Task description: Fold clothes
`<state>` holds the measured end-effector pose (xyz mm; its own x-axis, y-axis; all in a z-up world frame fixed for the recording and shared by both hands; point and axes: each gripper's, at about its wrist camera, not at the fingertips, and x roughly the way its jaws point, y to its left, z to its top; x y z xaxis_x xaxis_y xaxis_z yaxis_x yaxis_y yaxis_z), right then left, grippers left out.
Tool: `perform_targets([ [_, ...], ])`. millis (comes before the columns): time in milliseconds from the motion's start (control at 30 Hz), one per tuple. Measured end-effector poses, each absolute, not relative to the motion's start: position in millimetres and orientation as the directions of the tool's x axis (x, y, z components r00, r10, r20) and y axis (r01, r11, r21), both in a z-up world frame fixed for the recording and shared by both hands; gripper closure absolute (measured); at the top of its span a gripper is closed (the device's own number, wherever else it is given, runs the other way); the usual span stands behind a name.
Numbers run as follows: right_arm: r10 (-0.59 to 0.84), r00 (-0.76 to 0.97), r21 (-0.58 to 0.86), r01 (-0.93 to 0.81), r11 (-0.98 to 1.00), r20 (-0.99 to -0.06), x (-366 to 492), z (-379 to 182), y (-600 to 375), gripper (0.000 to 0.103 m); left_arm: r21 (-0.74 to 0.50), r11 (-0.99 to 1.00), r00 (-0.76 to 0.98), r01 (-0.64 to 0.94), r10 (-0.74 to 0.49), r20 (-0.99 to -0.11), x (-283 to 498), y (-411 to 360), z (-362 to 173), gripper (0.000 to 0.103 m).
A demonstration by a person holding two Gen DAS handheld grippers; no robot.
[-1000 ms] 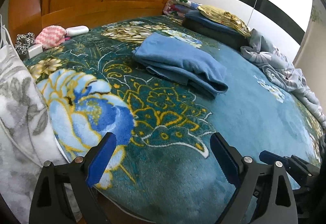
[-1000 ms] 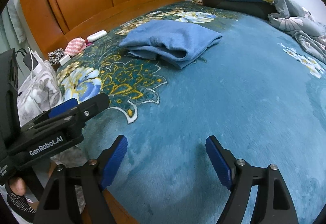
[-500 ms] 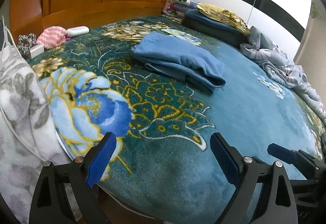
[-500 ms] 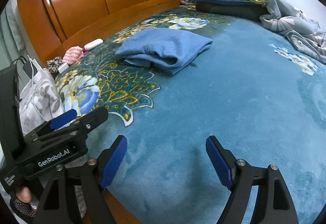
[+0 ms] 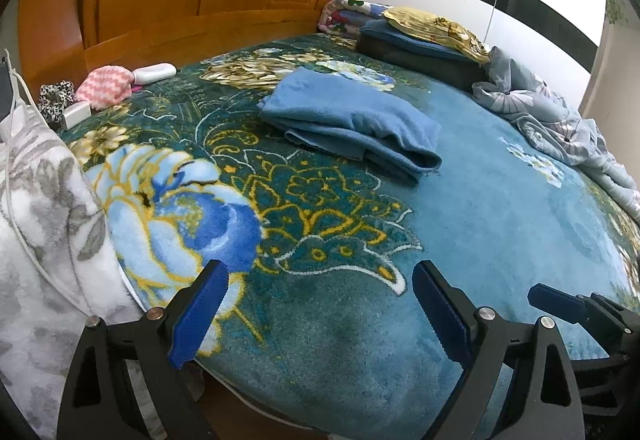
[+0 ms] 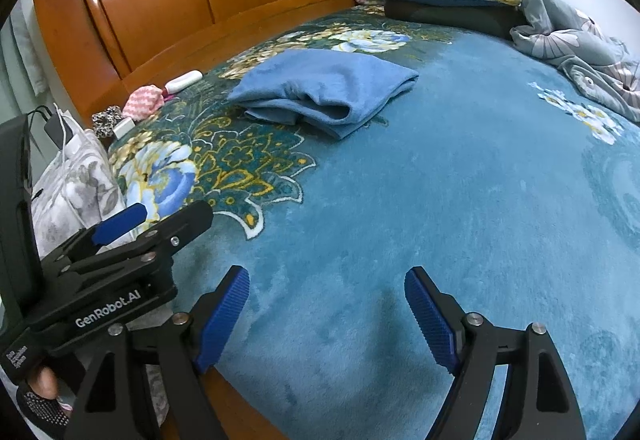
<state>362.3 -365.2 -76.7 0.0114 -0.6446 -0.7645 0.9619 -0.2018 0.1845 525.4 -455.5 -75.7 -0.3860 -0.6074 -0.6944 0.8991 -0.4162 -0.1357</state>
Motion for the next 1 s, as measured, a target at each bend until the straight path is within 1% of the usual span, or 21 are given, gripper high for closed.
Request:
perform_targets([
  [233, -0.652, 0.007, 0.192, 0.958, -0.212, -0.758, 361.2, -71.5, -363.1, 0.012, -0.120, -0.411, -0.374, 0.904, -0.619, -0.690, 525.2, -455.9, -71.0, 0.009],
  [267, -0.654, 0.005, 0.193, 0.957, -0.216, -0.756, 360.7, -70.2, -362.6, 0.009, -0.119, -0.412, -0.374, 0.903, -0.621, -0.689, 525.2, -455.7, -70.2, 0.009],
  [300, -0.656, 0.002, 0.193, 0.956, -0.219, -0.755, 360.2, -69.0, -362.2, 0.003, -0.118, -0.414, -0.375, 0.903, -0.622, -0.688, 525.3, -455.6, -69.0, 0.009],
  [333, -0.658, 0.000, 0.195, 0.955, -0.222, -0.753, 359.7, -67.7, -361.7, 0.000, -0.117, -0.416, -0.377, 0.902, -0.623, -0.686, 525.3, -455.3, -67.7, 0.009],
  [1000, -0.667, -0.014, 0.192, 0.953, -0.234, -0.745, 360.3, -51.4, -357.6, 0.000, -0.117, -0.418, -0.383, 0.901, -0.638, -0.667, 528.3, -452.4, -54.9, 0.009],
])
